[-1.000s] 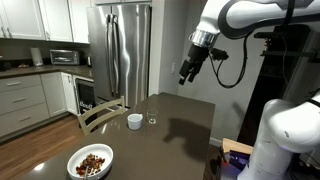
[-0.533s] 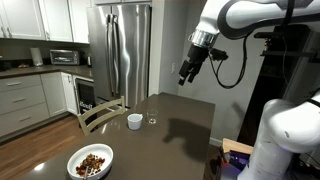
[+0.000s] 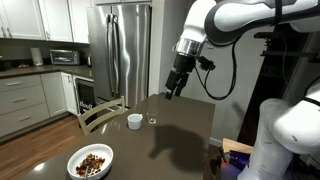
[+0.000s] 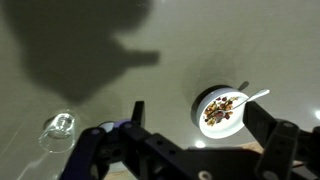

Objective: Use the spoon to move some of the object from the bowl to the white cup

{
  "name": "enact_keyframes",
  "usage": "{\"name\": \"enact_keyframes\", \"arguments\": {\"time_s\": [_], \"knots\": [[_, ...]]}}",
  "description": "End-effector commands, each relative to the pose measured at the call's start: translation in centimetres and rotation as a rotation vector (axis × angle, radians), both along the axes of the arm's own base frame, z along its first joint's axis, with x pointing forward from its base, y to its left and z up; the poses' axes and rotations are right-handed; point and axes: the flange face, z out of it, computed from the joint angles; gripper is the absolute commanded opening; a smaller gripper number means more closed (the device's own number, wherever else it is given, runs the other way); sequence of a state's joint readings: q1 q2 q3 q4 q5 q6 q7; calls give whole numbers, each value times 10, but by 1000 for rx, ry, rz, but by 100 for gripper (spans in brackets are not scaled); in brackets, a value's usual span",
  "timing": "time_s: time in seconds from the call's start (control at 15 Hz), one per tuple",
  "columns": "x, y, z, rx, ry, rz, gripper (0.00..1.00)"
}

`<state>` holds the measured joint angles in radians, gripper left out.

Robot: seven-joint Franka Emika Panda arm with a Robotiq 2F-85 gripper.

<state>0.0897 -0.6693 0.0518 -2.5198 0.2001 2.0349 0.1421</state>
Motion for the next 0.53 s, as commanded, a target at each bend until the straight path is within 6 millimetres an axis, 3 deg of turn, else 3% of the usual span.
{"name": "enact_keyframes", "arguments": {"time_s": [0.0,0.2,0.47], "knots": [[34,47,-16,82,32,81,100],[58,93,-39,117,76,137,100],[92,140,-76,149,170,160,100]]}}
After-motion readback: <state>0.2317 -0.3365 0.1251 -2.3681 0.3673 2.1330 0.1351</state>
